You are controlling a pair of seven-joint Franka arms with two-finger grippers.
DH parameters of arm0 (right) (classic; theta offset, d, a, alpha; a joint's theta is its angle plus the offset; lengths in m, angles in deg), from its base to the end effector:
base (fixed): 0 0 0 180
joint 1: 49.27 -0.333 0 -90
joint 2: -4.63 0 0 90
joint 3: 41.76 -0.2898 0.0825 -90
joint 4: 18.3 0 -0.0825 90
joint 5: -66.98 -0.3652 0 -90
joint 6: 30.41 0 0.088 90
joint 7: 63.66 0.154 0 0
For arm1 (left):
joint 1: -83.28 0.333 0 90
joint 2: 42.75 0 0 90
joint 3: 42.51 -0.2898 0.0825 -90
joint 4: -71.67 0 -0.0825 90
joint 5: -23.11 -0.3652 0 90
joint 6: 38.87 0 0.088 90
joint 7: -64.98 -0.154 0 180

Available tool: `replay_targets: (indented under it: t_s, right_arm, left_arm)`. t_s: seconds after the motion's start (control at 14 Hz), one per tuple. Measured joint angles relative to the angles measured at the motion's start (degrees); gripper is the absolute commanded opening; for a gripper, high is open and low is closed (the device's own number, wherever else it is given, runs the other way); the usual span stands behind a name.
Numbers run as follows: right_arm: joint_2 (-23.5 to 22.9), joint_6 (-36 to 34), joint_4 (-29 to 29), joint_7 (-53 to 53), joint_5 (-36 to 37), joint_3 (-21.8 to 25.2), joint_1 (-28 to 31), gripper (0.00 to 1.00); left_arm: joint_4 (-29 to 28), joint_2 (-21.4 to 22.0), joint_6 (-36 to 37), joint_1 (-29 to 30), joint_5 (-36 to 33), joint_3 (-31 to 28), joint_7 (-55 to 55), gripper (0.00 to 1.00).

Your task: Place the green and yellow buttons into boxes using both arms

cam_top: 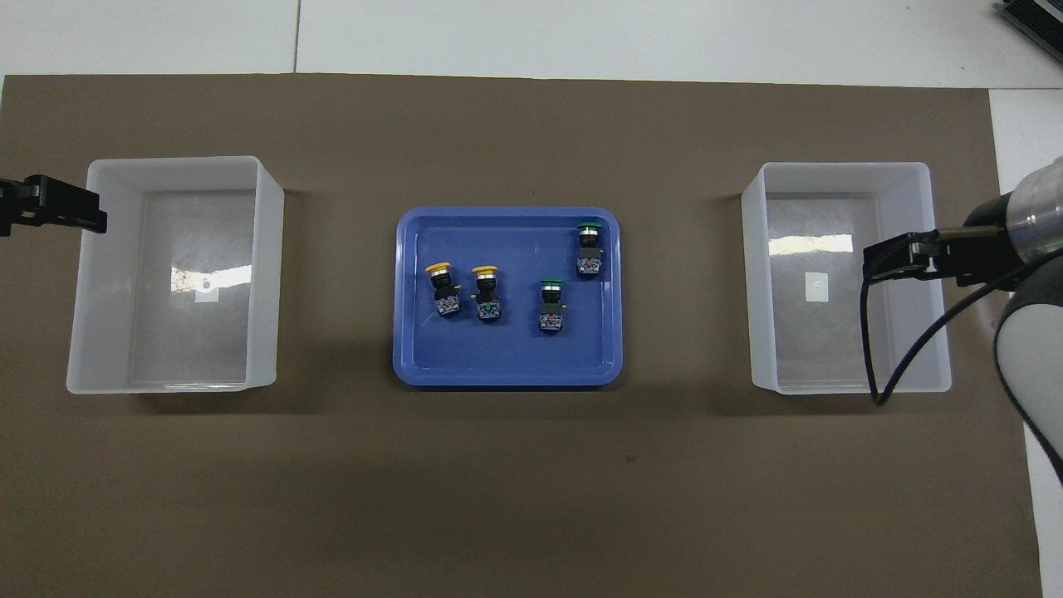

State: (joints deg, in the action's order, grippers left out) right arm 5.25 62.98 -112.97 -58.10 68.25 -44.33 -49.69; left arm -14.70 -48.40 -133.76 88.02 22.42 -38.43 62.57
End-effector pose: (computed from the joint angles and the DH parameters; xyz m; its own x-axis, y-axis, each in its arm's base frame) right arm 0.5351 0.0247 0.5252 0.9990 -0.0435 -0.0093 -0.0433 -0.9988 0.0236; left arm 0.5740 0.0100 0.5336 0.9983 -0.0309 0.0501 -0.0306 -0.9995 -0.0071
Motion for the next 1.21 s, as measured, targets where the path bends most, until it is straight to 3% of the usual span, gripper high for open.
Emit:
replay_targets:
  t_s: [0.57, 1.21]
  right_arm:
    - [0.03, -0.01, -0.03, 0.00, 0.00, 0.11, 0.05, 1.00]
    - [0.04, -0.03, -0.04, 0.00, 0.00, 0.12, 0.02, 1.00]
  left_arm:
    - [0.00, 0.00, 0.28, -0.12, 0.02, 0.13, 0.01, 1.00]
    - [0.00, 0.16, 1.69, -4.91, 0.02, 0.29, 0.29, 1.00]
